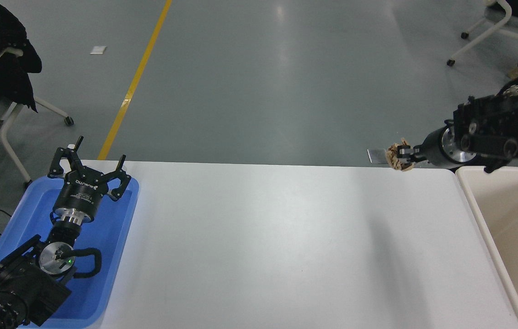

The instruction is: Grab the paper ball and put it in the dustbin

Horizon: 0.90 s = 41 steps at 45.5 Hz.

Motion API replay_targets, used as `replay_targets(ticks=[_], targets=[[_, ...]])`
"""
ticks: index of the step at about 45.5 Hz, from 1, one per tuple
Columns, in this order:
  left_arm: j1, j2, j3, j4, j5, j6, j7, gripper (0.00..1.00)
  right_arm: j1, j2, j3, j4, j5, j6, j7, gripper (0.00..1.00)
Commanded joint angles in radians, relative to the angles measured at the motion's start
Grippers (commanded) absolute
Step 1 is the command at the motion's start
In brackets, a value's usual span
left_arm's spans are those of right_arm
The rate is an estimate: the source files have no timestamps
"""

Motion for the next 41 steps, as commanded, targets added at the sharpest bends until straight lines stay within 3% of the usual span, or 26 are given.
replay_targets(ticks=[1,12,41], targets=[[0.000,0.000,0.000,0.000,0.000,0.000,0.000,1.00,0.226,-0.063,-0.055,0.033,-0.013,0.180,0.000,0.00],[0.000,0.000,0.000,0.000,0.000,0.000,0.000,1.00,0.324,-0.081,-0.057,0.033,-0.046,0.260,-0.004,0.00],[0.000,0.000,0.000,0.000,-0.002,0.000,0.000,1.00,0.311,-0.080,-0.058,0.027,-0.056,0.252,-0.005,0.00]])
